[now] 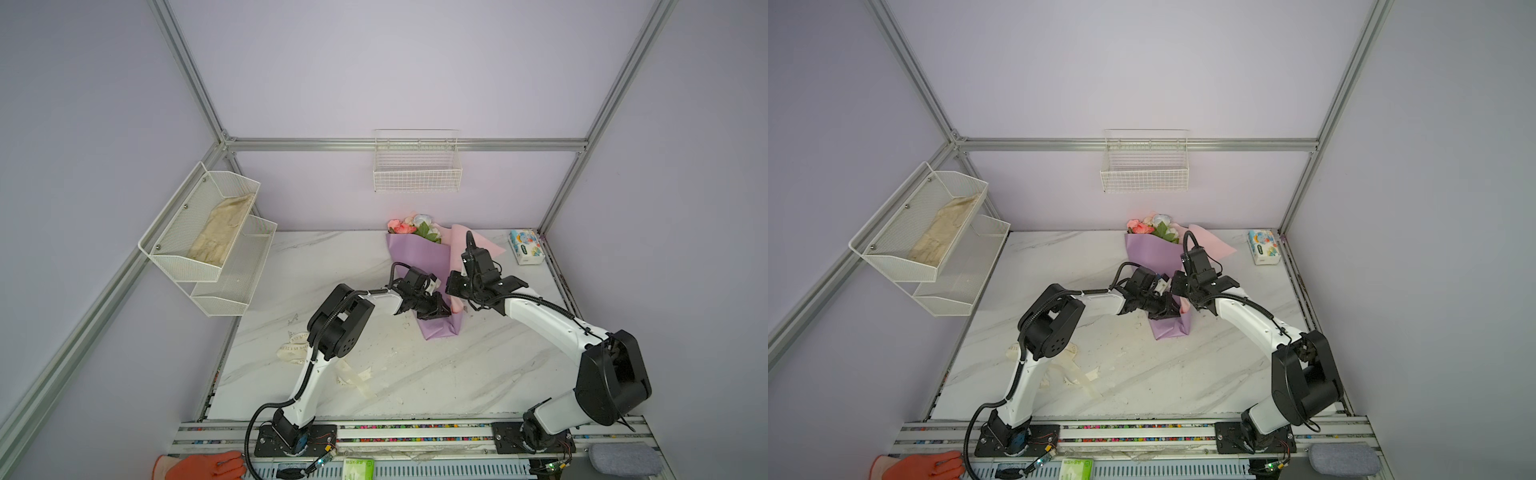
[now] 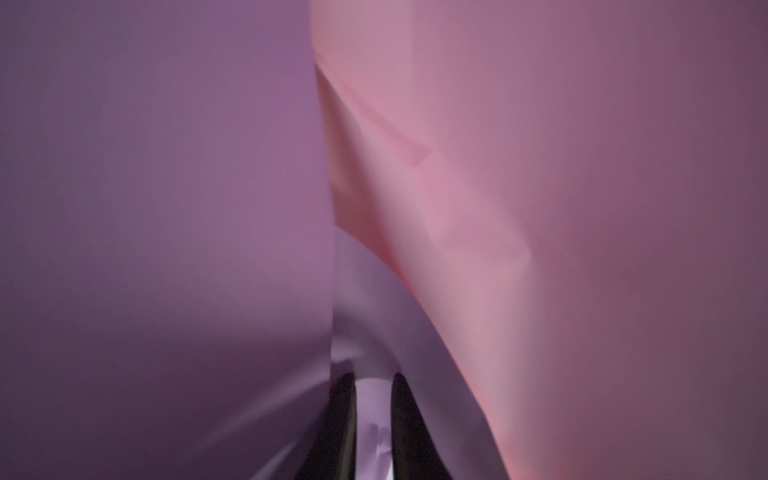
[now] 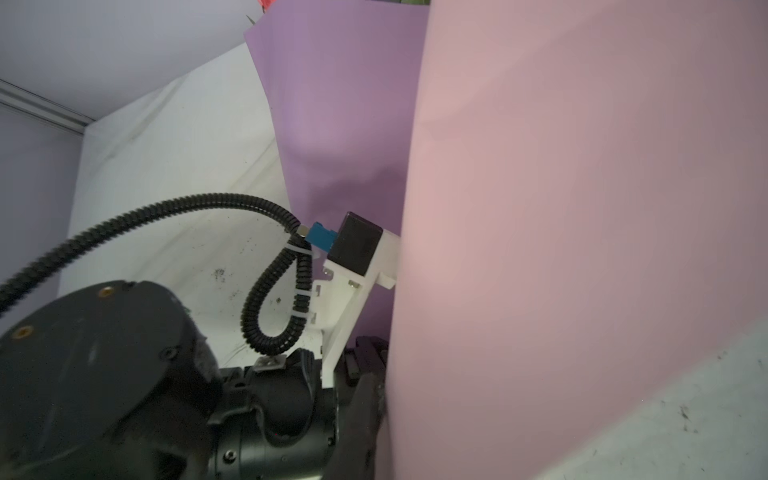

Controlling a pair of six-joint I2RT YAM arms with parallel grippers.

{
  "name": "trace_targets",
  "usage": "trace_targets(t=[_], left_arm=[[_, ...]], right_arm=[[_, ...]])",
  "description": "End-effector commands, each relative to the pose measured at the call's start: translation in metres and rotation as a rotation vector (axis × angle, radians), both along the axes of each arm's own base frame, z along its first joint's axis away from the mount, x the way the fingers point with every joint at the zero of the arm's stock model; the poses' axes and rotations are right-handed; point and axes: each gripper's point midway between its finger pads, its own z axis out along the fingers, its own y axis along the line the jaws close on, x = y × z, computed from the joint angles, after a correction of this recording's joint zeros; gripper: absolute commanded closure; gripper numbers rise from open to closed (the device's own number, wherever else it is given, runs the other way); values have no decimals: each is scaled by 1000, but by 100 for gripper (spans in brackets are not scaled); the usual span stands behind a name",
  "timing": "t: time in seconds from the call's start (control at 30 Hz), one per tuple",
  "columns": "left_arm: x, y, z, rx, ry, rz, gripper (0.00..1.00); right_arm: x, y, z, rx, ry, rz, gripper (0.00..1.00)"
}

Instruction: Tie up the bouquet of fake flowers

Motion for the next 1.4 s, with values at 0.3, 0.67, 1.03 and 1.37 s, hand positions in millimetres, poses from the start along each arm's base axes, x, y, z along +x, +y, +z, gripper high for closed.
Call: trace_targets(t=[0.3, 0.67, 1.03, 1.37], left_arm=[[7, 86, 59, -51, -66, 246, 80], [-1, 176, 66, -97, -47, 444, 71], [40, 174, 108, -342, -92, 417, 50], [86, 154, 95, -389, -48, 410, 44]], right_arm=[[4, 50, -23, -141, 45, 80, 74], [-2, 105, -58, 34, 125, 244, 45], [6, 114, -64, 117, 112, 229, 30], [0, 108, -67, 125, 122, 250, 30]])
